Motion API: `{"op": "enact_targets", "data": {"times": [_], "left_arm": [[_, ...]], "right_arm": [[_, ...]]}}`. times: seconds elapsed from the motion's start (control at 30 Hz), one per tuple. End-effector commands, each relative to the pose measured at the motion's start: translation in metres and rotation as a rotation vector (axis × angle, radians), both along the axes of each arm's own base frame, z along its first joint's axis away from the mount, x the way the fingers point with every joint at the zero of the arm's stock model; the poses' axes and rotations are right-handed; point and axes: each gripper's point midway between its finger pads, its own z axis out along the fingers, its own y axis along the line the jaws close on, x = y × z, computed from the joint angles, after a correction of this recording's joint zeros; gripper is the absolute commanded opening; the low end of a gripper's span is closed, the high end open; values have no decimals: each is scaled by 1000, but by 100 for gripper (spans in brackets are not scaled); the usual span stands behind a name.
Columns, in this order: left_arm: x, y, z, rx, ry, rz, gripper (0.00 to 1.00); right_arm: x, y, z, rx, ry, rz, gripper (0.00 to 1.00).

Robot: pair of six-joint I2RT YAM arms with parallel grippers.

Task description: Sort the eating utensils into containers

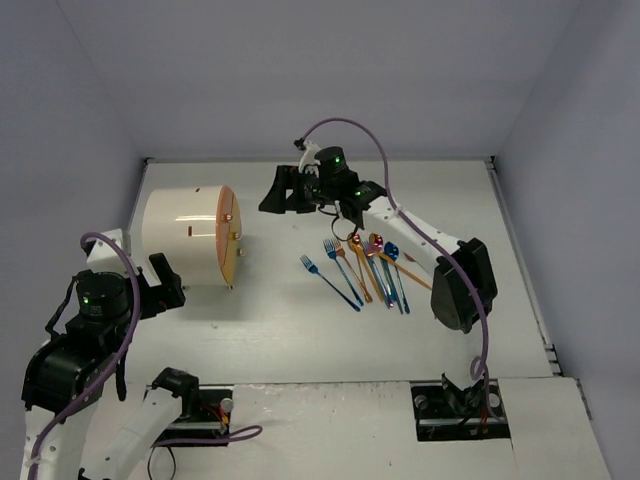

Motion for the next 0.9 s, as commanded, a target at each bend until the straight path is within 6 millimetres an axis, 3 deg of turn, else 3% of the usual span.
{"op": "enact_targets", "data": {"times": [0.0, 0.13, 0.37, 0.87], "left_arm": [[11, -6, 17, -46, -43, 13, 93], [14, -7, 15, -36, -27, 7, 93], [16, -7, 14, -24, -16, 0, 93], [17, -7, 6, -9, 5, 0, 93]], "right_arm": [[-6, 37, 48, 151, -128, 151, 68], [-12, 56, 47, 191, -149, 232, 61], [-20, 80, 39, 230, -158, 324, 58], [-29, 105, 45, 274, -202, 403, 48]]}}
